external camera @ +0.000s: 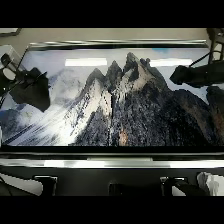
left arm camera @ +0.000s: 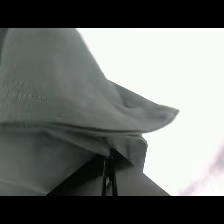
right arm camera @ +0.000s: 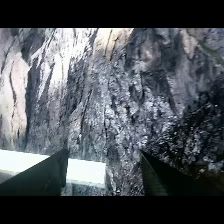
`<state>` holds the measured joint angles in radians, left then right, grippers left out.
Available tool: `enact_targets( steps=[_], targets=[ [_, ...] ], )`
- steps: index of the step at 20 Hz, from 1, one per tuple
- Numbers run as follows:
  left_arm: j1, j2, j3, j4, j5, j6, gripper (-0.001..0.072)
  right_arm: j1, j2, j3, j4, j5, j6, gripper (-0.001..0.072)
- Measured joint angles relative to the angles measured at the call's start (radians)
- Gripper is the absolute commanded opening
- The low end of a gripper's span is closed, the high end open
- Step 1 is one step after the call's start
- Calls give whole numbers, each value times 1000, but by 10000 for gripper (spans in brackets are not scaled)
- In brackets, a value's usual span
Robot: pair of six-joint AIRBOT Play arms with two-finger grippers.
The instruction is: Fold the clothes and pants, and hang the long-sleeved shirts on hangers.
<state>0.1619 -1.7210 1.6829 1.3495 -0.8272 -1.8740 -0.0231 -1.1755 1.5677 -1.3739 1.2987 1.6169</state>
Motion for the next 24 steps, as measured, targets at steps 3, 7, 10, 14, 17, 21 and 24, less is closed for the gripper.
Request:
enact_targets(
  steps=[3,7,10,14,17,21,24],
  targets=[
    [-178,66,30,-49,-128,6,21,0,40,0,-116,1,88,525],
    [-470,93,43,-79,-237,-62,22,0,108,1,-238,75,166,549],
    [-677,59,46,-84,-222,-147,22,0,174,1,-291,134,176,553],
    [-886,-43,47,-84,-130,-294,22,0,267,1,-320,211,172,553],
    [-987,-125,47,-112,-50,-392,25,0,334,2,-333,272,146,552],
    [-1042,-182,50,-182,16,-438,436,0,396,2,-349,306,99,543],
    [-1025,-166,83,-214,9,-423,611,0,412,2,-354,298,69,541]
  ],
)
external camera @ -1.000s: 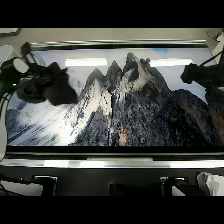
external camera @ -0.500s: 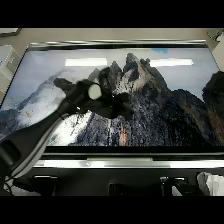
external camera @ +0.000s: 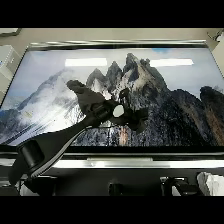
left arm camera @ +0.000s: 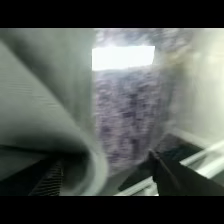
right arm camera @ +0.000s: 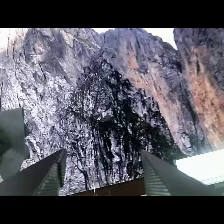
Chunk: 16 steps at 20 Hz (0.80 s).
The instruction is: Fold the clothes and pants, and hang the long-sleeved shirts on hangers.
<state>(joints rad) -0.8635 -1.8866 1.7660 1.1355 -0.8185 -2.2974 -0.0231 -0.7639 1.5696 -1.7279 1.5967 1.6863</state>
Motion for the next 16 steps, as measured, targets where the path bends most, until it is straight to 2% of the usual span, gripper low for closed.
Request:
enact_targets(
  steps=[5,6,9,11,12,14,15,16],
  targets=[
    [133,149,109,-33,-111,138,611,0,-41,-5,13,-50,-19,565],
    [175,192,121,-16,-153,161,612,0,-69,-6,20,-61,-26,624],
    [306,314,140,84,-309,202,611,0,-187,-8,85,-102,-58,658],
    [401,381,145,169,-421,219,611,-4,-297,-20,186,-116,-93,660],
    [450,412,147,199,-465,233,611,-16,-361,-30,276,-116,-117,628],
    [535,452,148,240,-539,262,611,-53,-480,-54,500,-115,-169,455],
    [571,468,149,253,-566,275,610,-73,-536,-64,599,-127,-181,343],
    [602,479,149,262,-591,283,610,-87,-581,-70,670,-134,-185,379]
  ],
)
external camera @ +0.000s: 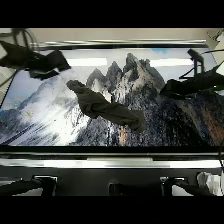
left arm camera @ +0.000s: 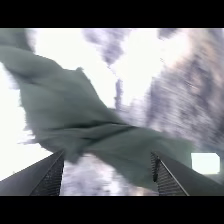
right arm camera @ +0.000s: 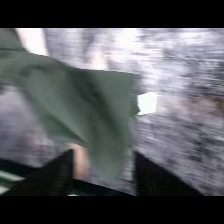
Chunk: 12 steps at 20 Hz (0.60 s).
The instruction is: Fold the clothes and pants, and hang the long-sleeved shirts on hangers.
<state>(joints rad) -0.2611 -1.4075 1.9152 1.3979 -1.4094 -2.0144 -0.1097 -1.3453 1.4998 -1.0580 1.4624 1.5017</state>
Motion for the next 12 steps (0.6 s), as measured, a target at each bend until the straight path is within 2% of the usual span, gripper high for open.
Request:
enact_targets(
  steps=[1,2,5,12],
  targets=[
    [28,6,-1,7,-23,11,610,-8,-39,-5,50,-2,-2,468],
    [51,13,-3,13,-39,20,610,-11,-77,-8,92,-2,-6,595],
    [94,21,-26,24,-66,42,610,-17,-157,-14,139,-27,-17,687],
    [143,26,-118,37,-84,79,610,-50,-364,-16,170,8,-196,687]
  ],
)
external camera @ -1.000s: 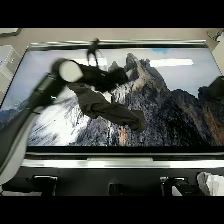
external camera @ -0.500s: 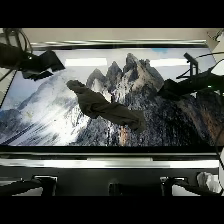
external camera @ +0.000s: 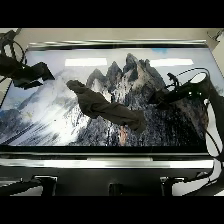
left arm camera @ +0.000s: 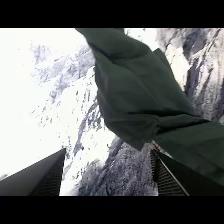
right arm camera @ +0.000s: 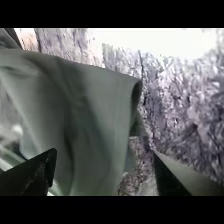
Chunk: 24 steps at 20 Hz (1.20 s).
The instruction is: Fold the clothes and pants, and hang the long-sleeved shirts on hangers.
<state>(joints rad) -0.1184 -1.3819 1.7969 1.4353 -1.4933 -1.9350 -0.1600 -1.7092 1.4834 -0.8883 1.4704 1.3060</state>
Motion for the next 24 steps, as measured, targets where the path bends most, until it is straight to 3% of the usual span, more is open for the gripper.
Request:
enact_targets(
  steps=[6,15,16,17,19,23,24],
  targets=[
    [16,-2,-36,2,-2,8,611,-6,-153,0,84,-13,-99,678],
    [19,-9,-42,2,-2,9,611,51,-227,1,136,-69,-135,660],
    [21,-10,-42,2,0,6,612,63,-230,1,131,-76,-126,628],
    [23,-12,-42,2,5,2,612,74,-233,1,123,-84,-126,508],
    [32,-16,-42,2,13,-10,612,95,-240,0,109,-91,-117,376],
    [69,-43,-42,1,23,-14,612,119,-245,-2,78,-92,-112,42],
    [81,-55,-42,-3,25,-13,612,121,-246,-2,77,-87,-112,39]
  ],
)
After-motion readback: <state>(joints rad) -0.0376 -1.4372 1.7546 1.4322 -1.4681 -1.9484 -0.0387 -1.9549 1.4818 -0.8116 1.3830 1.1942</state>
